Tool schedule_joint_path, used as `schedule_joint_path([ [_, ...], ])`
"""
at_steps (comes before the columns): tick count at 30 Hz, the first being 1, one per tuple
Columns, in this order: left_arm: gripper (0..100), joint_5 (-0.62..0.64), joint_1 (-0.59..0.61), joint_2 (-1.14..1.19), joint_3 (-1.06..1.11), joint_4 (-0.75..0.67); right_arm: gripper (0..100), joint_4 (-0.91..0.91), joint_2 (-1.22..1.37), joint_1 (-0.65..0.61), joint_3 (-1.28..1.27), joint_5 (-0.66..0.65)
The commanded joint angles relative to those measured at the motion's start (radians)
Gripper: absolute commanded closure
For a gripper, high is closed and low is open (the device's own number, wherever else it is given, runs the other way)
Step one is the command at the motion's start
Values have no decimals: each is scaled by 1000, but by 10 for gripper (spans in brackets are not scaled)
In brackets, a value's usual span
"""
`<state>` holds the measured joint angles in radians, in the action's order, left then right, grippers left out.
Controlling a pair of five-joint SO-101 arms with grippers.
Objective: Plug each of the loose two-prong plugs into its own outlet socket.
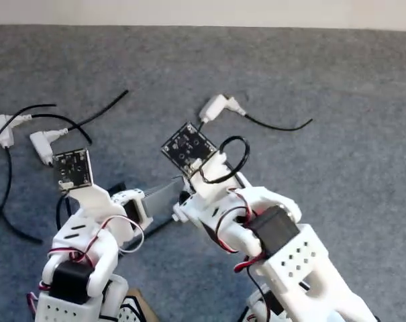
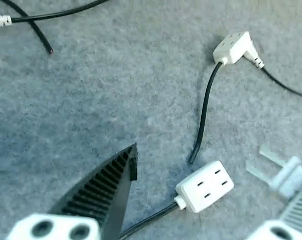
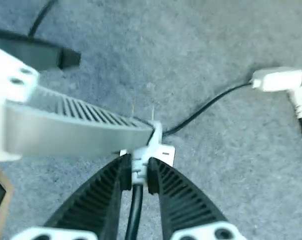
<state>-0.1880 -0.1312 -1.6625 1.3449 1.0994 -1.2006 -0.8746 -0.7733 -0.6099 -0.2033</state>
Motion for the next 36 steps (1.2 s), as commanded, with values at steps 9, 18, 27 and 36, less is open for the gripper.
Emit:
schedule_joint_path([
  [9,550,-9,10,7,18,-9,993,-13,-8,7,88,12],
  [18,551,-9,5,5,8,-15,993,-15,-2,13,87,5],
  [27,585,-5,222,7,-12,-81,994,-42,331,64,202,-38],
  [36,592,-3,251,5,31,-87,994,-58,659,116,398,-528],
])
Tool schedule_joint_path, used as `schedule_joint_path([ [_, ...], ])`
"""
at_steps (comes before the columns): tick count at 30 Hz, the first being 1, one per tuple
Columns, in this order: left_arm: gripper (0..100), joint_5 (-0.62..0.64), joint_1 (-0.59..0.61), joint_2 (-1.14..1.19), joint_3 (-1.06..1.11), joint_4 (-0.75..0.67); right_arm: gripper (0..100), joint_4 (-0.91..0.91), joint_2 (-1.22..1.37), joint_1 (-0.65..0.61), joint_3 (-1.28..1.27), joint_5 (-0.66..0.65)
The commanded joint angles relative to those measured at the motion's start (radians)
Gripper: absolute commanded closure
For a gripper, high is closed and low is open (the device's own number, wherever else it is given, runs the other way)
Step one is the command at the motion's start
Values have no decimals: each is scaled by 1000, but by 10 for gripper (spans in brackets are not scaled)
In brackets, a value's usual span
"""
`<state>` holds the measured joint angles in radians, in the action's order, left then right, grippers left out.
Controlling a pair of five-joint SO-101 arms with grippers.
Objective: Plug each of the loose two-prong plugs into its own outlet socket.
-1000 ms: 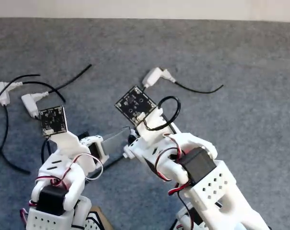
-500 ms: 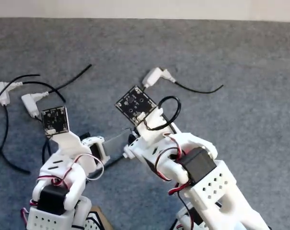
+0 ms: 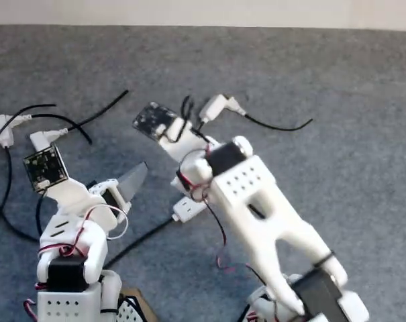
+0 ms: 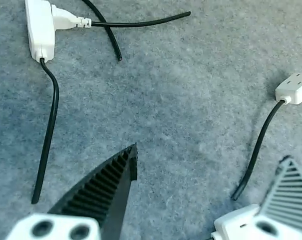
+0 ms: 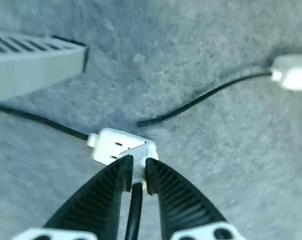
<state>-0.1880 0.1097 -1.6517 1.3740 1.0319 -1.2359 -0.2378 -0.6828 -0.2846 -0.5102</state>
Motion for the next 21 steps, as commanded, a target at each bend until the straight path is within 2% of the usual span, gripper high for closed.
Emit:
schedule_joint_path([
  [1,592,-3,10,-5,10,-23,994,-38,27,27,73,-292],
  [4,592,-3,-5,-5,19,-25,994,-87,-1,27,70,-519],
  [6,592,-3,-21,-5,24,-20,994,-105,-25,25,68,-612],
  [14,594,-3,-28,-5,24,-20,994,-96,-62,-10,53,-680],
  [21,595,-3,-28,-5,24,-18,994,68,-62,-47,-114,-681],
])
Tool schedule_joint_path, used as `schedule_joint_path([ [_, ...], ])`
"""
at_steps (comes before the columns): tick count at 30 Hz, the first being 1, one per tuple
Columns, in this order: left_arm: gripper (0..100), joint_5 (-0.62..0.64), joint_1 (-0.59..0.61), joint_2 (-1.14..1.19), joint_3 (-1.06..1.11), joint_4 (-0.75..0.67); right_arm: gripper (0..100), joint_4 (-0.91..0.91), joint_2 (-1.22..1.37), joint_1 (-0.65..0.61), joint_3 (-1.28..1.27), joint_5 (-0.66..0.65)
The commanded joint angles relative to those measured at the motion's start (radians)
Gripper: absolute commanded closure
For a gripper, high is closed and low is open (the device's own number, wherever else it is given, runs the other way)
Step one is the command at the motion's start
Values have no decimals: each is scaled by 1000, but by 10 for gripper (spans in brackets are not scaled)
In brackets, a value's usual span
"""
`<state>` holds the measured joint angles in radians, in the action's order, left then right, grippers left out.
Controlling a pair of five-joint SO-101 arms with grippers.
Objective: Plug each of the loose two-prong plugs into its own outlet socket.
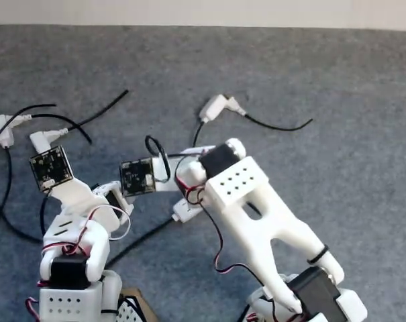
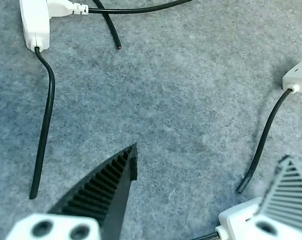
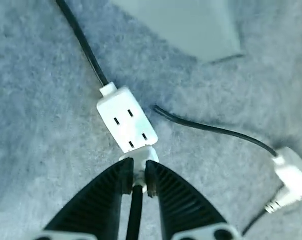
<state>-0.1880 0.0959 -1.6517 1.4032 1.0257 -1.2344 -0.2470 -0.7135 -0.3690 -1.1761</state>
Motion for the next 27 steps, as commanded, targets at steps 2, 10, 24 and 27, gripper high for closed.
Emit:
schedule_joint_path([
  [2,595,-3,-15,-5,-5,-12,994,79,-53,-21,-64,-15],
  [10,595,-3,-15,-5,-5,-12,994,85,-53,-15,-71,-14],
  [24,595,-3,-15,-5,-5,-12,994,104,-105,128,-119,109],
  [27,595,-3,-15,-5,-7,-14,992,245,-107,168,-222,399],
])
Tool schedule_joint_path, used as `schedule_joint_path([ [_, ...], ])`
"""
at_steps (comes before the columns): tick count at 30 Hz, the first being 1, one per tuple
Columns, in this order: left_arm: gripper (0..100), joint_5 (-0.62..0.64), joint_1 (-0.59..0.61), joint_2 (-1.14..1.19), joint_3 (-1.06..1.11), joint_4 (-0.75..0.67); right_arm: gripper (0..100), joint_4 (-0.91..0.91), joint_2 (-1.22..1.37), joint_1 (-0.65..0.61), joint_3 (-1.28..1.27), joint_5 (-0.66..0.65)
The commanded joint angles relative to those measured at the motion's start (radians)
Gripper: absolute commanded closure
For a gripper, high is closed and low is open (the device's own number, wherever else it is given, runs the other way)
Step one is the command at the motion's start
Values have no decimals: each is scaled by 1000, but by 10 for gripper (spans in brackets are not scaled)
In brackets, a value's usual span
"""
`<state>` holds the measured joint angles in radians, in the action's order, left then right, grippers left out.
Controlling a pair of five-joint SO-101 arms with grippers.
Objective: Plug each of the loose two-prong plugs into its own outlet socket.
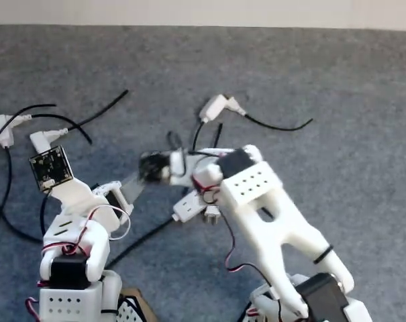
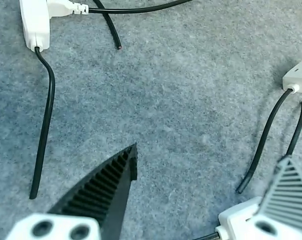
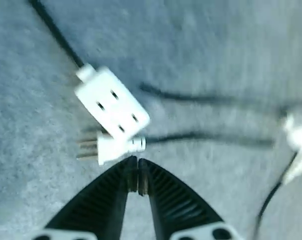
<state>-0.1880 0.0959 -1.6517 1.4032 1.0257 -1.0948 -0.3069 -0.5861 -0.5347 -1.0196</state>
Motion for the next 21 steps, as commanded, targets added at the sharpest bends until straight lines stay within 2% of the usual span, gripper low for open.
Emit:
schedule_joint_path([
  [1,595,-3,-15,-5,-7,-14,992,143,-42,41,-88,325],
  [6,595,-3,-15,-5,-7,-12,992,205,42,41,-96,822],
  [7,595,-3,-15,-5,-7,-12,991,202,70,44,-73,884],
  [13,596,-3,-15,-5,-7,-12,991,157,231,93,1,1079],
  [21,596,-3,-15,-5,-7,-12,991,54,295,68,65,1099],
])
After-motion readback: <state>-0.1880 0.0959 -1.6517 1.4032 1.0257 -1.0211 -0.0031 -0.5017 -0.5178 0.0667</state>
